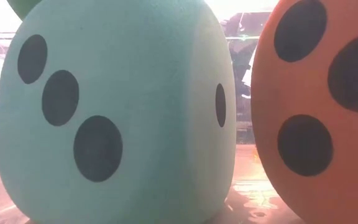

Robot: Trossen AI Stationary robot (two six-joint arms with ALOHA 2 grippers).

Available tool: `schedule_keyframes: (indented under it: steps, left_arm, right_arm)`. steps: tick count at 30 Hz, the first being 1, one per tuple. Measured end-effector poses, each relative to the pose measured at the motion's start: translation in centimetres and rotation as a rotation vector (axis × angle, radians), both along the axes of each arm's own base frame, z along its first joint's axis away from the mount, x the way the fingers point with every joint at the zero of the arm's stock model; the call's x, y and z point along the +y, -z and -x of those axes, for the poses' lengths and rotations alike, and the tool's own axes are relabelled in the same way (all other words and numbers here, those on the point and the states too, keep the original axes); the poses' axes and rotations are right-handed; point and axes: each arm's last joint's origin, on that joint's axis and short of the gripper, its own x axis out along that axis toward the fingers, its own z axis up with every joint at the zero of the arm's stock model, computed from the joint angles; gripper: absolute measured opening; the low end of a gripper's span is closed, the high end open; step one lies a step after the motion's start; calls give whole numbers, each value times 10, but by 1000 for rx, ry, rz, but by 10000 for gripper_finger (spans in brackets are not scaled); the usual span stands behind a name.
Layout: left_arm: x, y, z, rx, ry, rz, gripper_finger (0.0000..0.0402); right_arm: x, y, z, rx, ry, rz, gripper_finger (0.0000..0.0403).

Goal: Pick & Place Dice
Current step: Put the large blue dice into the transparent bin

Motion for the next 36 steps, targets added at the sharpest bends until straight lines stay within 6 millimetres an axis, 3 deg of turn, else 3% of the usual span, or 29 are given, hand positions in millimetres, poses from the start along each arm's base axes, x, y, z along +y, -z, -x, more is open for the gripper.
schedule_keyframes:
  steps: [15,36]
  left_arm:
    - [0,0,0,0,0,0,383]
    - [0,0,0,0,0,0,387]
  right_arm:
    - [1,11,3,-8,-2,0,400]
    - [1,12,4,-14,42,-14,400]
